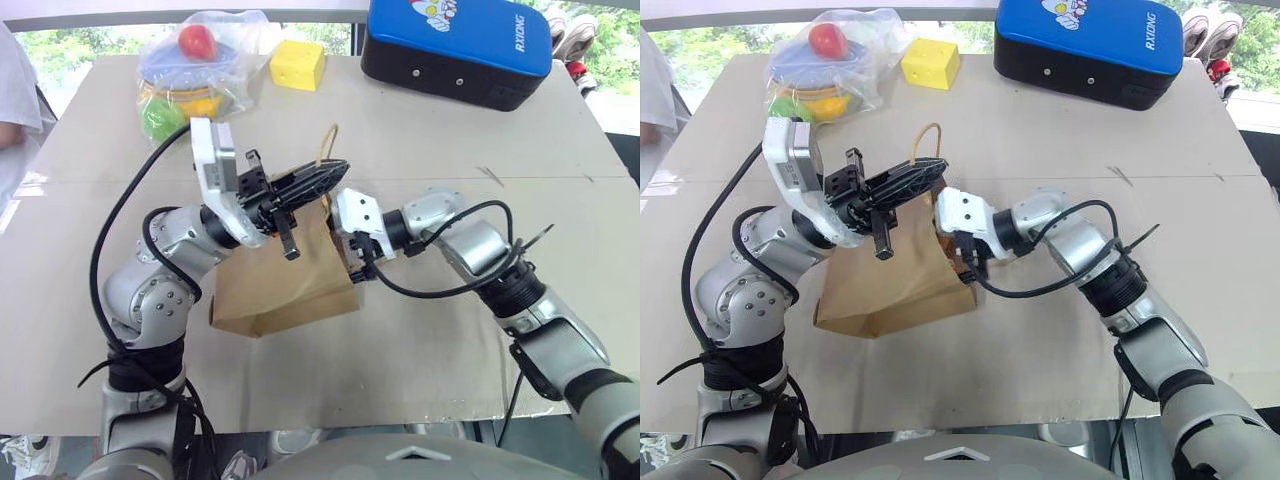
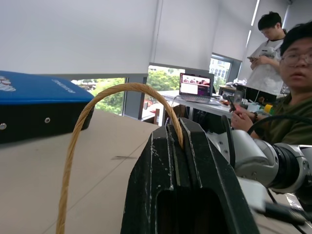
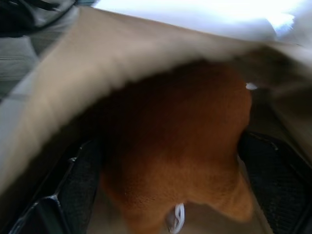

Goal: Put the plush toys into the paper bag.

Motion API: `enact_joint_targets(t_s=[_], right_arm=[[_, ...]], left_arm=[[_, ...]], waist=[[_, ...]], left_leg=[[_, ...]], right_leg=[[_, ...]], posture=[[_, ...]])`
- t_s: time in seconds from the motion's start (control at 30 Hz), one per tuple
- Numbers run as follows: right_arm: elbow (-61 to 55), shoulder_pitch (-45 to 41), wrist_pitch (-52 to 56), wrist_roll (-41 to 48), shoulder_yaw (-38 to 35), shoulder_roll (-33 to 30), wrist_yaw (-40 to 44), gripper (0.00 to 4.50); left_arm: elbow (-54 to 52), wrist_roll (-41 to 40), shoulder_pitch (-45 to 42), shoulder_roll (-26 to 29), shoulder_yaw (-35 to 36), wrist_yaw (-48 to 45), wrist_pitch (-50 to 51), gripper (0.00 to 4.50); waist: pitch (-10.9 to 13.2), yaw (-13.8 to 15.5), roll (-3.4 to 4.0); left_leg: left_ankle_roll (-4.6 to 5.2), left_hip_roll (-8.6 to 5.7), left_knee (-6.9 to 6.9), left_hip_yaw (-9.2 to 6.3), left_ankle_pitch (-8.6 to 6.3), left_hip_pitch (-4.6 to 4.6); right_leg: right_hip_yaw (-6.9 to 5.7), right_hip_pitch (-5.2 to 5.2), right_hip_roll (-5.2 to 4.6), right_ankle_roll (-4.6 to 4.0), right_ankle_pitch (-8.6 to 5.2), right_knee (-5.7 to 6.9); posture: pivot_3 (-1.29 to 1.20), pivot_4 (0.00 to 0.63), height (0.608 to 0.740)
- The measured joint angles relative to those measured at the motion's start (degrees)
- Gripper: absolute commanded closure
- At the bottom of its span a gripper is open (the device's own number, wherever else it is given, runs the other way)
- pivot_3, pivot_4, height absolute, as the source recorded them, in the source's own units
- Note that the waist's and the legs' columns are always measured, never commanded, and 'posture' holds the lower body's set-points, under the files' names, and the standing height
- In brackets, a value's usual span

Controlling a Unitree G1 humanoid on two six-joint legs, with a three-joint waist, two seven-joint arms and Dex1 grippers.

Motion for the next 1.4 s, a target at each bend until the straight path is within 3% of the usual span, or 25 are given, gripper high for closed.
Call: enact_joint_targets(t_s=[0.3,0.57,0.93,1.07,1.17,1.2,1.3,1.4], right_arm=[[-17.80,9.89,12.72,3.39,-11.39,-8.09,-7.88,0.24],[-28.62,17.38,27.68,8.48,-20.46,-8.67,-19.72,0.24],[-19.96,18.05,27.85,4.78,-18.64,-7.81,-26.01,0.24],[-6.89,4.13,18.32,1.95,-13.60,-1.10,-22.73,0.24],[3.88,-0.05,12.65,-0.89,-9.32,3.08,-20.52,0.97],[5.32,-0.20,12.12,-1.25,-8.84,3.55,-20.34,1.62],[11.54,-2.45,8.67,-3.17,-7.26,4.99,-18.81,2.72],[15.58,-4.83,4.53,-5.08,-6.79,5.66,-16.86,4.32]], left_arm=[[0.01,0.11,1.68,1.17,0.58,-1.31,-0.68,4.50],[0.08,0.11,2.14,1.57,0.72,-1.84,-1.20,4.50],[0.58,0.12,2.16,1.90,0.73,-2.60,-1.84,4.50],[0.72,1.46,2.38,1.65,0.43,-1.29,-2.10,4.50],[0.71,2.45,2.56,1.45,0.34,-0.84,-2.50,4.50],[0.70,2.47,2.60,1.40,0.35,-0.75,-2.58,4.50],[0.62,2.60,2.89,1.38,0.47,-0.16,-3.03,4.50],[0.48,2.93,3.73,1.35,0.50,0.67,-3.22,4.50]], waist=[[0.00,0.13,0.00],[-0.01,0.11,-0.01],[0.00,-0.22,0.00],[0.00,-0.99,0.00],[-0.01,-0.35,-0.02],[-0.01,-0.16,-0.01],[0.00,-0.12,-0.01],[-0.01,-0.14,-0.01]], left_leg=[[0.00,0.00,0.00,0.02,0.00,0.01],[0.00,0.00,0.01,0.05,0.00,0.02],[0.00,-0.01,0.01,0.04,0.00,0.03],[0.01,0.04,0.04,0.02,0.00,0.11],[0.01,0.03,0.02,-0.01,0.00,0.01],[0.01,-0.01,0.02,0.01,0.00,-0.05],[0.00,-0.05,0.04,0.10,0.00,-0.06],[0.00,-0.02,0.03,0.02,0.00,-0.02]], right_leg=[[0.03,0.00,0.00,0.00,-0.01,0.00],[0.06,0.00,0.00,0.00,-0.01,-0.01],[0.07,0.00,0.03,0.00,-0.01,0.00],[0.10,-0.01,0.12,0.00,0.00,0.10],[0.02,-0.01,0.07,-0.02,0.00,0.04],[0.02,-0.02,0.00,-0.01,0.00,-0.01],[0.09,-0.02,-0.06,0.02,0.02,-0.06],[0.02,-0.01,-0.02,0.01,0.01,0.01]], posture=[[0.00,0.150,0.740],[0.00,0.150,0.740],[0.00,0.150,0.740],[0.00,0.150,0.740],[0.00,0.150,0.740],[0.00,0.150,0.740],[0.00,0.150,0.740],[0.00,0.150,0.740]])
